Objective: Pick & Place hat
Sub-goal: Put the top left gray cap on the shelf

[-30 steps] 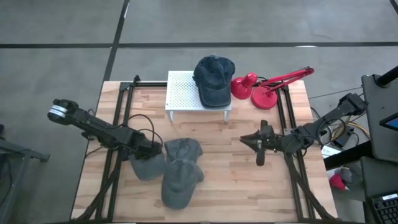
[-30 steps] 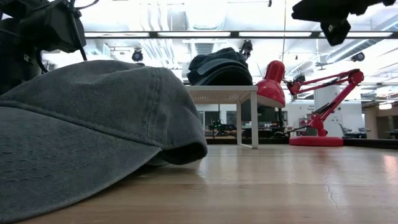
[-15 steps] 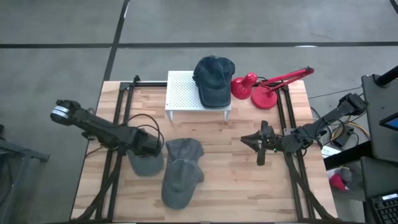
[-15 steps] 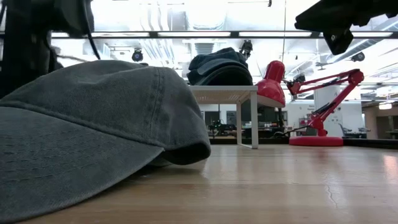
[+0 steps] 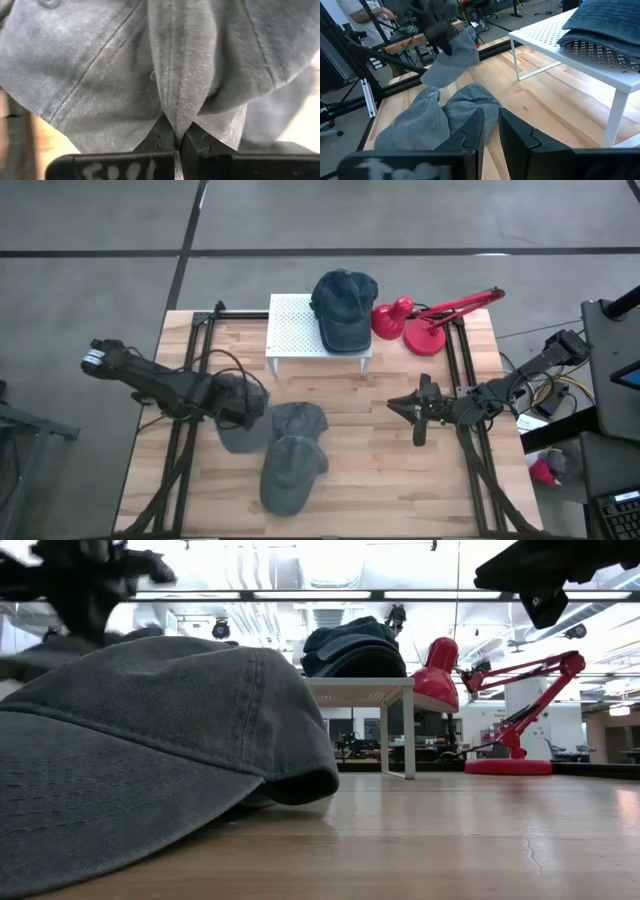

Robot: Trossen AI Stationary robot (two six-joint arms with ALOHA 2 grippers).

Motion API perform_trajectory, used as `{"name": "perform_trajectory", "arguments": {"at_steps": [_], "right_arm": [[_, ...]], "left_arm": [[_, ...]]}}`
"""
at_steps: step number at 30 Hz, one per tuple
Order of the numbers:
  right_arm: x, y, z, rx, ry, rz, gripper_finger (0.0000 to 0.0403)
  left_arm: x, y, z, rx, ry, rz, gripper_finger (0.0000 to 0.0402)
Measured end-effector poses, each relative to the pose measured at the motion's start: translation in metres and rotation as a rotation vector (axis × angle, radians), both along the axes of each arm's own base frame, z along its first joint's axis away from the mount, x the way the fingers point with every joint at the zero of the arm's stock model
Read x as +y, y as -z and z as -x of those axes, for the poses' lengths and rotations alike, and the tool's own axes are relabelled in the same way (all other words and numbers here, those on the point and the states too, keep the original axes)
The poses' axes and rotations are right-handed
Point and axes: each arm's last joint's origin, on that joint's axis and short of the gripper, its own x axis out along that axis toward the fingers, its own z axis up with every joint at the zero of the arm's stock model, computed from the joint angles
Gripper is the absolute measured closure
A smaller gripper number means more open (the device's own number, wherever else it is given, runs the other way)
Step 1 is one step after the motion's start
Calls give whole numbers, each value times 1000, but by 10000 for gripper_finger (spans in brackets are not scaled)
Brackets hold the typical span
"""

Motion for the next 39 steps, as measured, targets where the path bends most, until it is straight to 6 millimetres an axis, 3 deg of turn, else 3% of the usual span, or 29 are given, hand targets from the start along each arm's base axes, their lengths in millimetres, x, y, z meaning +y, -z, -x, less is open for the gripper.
{"name": "perform_trajectory", "arguments": {"at_steps": [10, 22, 31, 39], "right_arm": [[-1, 4, 1, 56, -16, 95, 351], [-1, 4, 1, 56, -16, 95, 351], [-1, 4, 1, 52, -12, 78, 351], [-1, 4, 1, 49, -10, 69, 351]], "left_arm": [[6, -61, -8, -250, -20, -183, 401], [30, -100, -14, -321, 2, -357, 401], [84, -128, -25, -233, 46, -474, 402], [148, -129, -46, -151, 127, -481, 402]]}}
